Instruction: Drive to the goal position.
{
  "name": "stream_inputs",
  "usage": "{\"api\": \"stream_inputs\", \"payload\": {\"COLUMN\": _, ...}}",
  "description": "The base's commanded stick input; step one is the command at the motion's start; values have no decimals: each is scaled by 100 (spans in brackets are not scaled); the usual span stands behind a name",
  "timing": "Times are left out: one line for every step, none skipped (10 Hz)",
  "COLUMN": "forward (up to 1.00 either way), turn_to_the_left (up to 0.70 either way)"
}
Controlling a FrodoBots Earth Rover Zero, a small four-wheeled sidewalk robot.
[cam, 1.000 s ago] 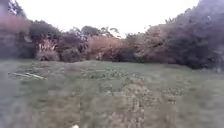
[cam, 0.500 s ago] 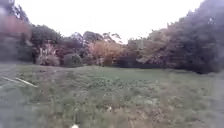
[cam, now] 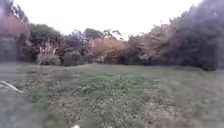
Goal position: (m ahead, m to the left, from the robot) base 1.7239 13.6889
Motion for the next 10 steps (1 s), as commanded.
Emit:
{"api": "stream_inputs", "payload": {"forward": 100, "turn_to_the_left": 23}}
{"api": "stream_inputs", "payload": {"forward": 100, "turn_to_the_left": 22}}
{"api": "stream_inputs", "payload": {"forward": 100, "turn_to_the_left": 23}}
{"api": "stream_inputs", "payload": {"forward": 100, "turn_to_the_left": 23}}
{"api": "stream_inputs", "payload": {"forward": 100, "turn_to_the_left": 22}}
{"api": "stream_inputs", "payload": {"forward": 100, "turn_to_the_left": 22}}
{"api": "stream_inputs", "payload": {"forward": 100, "turn_to_the_left": 16}}
{"api": "stream_inputs", "payload": {"forward": 100, "turn_to_the_left": 4}}
{"api": "stream_inputs", "payload": {"forward": 100, "turn_to_the_left": 4}}
{"api": "stream_inputs", "payload": {"forward": 100, "turn_to_the_left": 4}}
